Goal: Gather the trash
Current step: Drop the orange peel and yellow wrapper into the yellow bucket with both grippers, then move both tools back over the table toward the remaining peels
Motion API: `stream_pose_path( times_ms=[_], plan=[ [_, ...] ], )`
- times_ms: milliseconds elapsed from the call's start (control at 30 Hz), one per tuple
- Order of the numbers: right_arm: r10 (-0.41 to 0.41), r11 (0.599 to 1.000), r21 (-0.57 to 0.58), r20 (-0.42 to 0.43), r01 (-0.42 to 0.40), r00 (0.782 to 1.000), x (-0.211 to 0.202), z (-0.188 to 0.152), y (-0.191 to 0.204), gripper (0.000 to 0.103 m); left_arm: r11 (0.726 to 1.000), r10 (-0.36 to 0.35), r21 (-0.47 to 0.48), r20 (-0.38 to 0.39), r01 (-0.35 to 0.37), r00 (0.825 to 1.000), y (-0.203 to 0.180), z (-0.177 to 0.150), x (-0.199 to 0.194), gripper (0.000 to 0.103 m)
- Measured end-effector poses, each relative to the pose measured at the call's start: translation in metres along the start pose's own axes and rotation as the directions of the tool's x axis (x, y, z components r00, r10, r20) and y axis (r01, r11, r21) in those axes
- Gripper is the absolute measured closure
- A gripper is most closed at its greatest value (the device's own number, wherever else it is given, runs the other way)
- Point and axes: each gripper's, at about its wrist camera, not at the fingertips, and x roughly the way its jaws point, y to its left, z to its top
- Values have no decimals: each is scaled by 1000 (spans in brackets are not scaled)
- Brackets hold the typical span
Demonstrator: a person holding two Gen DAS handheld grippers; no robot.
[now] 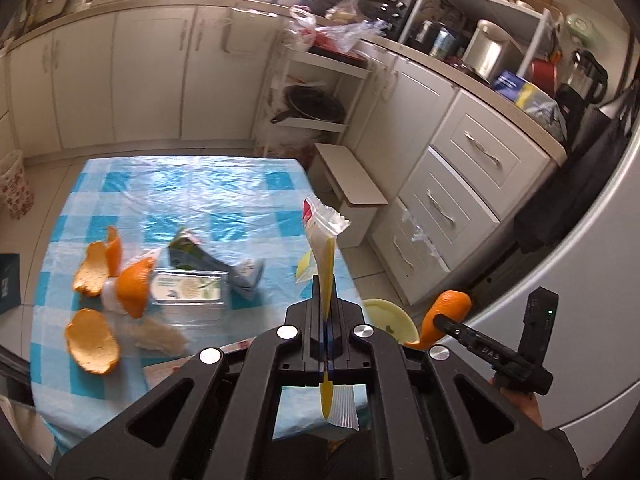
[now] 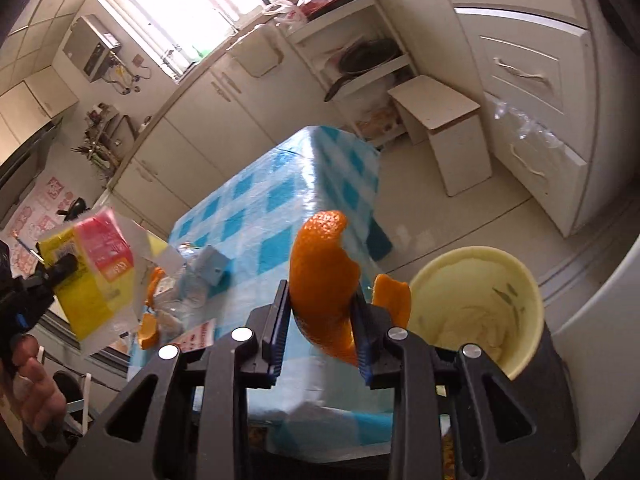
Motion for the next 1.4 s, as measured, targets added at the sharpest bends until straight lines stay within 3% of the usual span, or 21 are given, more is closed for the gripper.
stream_pose_path(
  times_ms=[167, 333, 467, 533, 633, 733, 767, 867, 1200, 1400],
  plan=[
    [-70, 996, 60, -22, 71, 997, 12, -10, -49, 73, 991, -71, 108, -100, 82, 992, -70, 2, 65, 102],
    [-116, 987, 102, -68, 123, 991, 32, -15, -94, 70, 975, -107, 167, -215, 144, 971, -125, -10, 135, 102],
    [-151, 979, 122, -109, 164, 983, 50, -16, -119, 62, 967, -94, 200, -302, 160, 949, -148, -26, 186, 102],
    [-172, 974, 126, -127, 188, 977, 56, -17, -129, 48, 964, -67, 218, -348, 150, 935, -155, -37, 212, 102],
    [-181, 971, 130, -138, 199, 974, 57, -19, -135, 47, 959, 3, 263, -385, 106, 923, -161, -54, 236, 101],
    [-169, 972, 141, -123, 186, 978, 49, -22, -135, 45, 958, 19, 272, -387, 94, 922, -157, -60, 234, 88],
    [-165, 973, 143, -119, 181, 979, 45, -23, -133, 45, 960, 31, 271, -366, 75, 930, -156, -58, 228, 77],
    [-150, 975, 151, -97, 163, 984, 34, -24, -126, 43, 952, 51, 303, -315, 49, 948, -157, -54, 210, 61],
    [-61, 993, 95, -18, 62, 998, -4, -23, -58, 39, 918, 125, 393, -159, -54, 979, -146, -44, 142, 44],
    [-13, 1000, 1, -4, 13, 1000, -12, -17, 1, 38, 935, 149, 336, -93, -110, 984, -108, -36, 99, 39]
  ],
)
